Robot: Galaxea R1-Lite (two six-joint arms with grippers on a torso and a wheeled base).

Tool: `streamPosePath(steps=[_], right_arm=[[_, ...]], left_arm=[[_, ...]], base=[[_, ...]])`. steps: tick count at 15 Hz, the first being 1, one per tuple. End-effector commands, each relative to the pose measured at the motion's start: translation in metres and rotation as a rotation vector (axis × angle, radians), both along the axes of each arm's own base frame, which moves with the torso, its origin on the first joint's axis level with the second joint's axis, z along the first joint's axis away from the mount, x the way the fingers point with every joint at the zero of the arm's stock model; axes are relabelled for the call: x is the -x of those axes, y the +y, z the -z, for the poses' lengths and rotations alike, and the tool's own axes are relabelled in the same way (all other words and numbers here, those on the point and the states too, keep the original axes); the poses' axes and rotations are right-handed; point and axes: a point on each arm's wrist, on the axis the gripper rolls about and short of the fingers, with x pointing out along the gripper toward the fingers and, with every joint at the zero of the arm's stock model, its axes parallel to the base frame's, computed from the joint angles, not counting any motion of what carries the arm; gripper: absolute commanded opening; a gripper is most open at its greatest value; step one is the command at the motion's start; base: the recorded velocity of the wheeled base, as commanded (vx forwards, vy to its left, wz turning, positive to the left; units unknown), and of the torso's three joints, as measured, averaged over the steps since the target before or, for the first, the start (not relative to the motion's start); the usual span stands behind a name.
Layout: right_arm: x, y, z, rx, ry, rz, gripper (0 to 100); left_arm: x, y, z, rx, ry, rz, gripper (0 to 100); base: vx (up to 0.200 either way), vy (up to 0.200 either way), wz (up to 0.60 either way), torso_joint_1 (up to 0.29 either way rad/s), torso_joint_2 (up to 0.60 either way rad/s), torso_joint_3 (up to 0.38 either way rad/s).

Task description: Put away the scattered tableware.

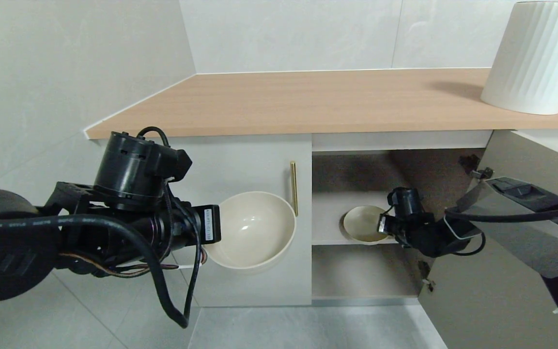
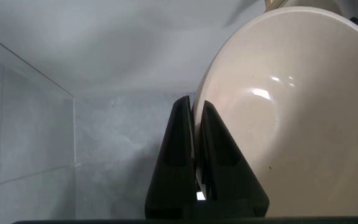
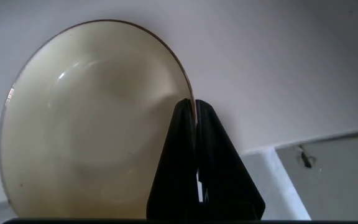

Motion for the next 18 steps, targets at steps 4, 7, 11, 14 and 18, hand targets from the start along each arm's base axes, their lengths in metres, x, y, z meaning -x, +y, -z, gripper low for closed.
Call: streamPosePath(steps=[4,7,11,14,18], right_arm=[[-0.016,-0.002,0.009,0.0,-0.023,0.027,0],[-0.023,-0.002,0.011,0.01,-0.028,0.05,0],[-0.029,-0.002,0.015,0.008,-0.037,0.053,0],[-0.03,-0.004,0.015,0.007,-0.04,0.058,0],[-0.031,-0.003,0.011,-0.003,-0.053,0.064,100]], left_arm=[[-0.001,-0.002,0.002,-0.004,0.007,0.002,0],[-0.001,-0.002,0.003,-0.005,0.01,0.004,0],[-0.003,-0.003,0.006,-0.009,0.015,0.003,0],[-0.005,-0.004,0.008,-0.014,0.021,0.001,0],[-0.004,-0.004,0.008,-0.014,0.021,0.003,0]], base=[[0.0,0.0,0.0,0.0,0.0,0.0],[0.0,0.0,0.0,0.0,0.0,0.0],[0.0,0.0,0.0,0.0,0.0,0.0],[0.0,0.0,0.0,0.0,0.0,0.0],[0.0,0.0,0.0,0.0,0.0,0.0]])
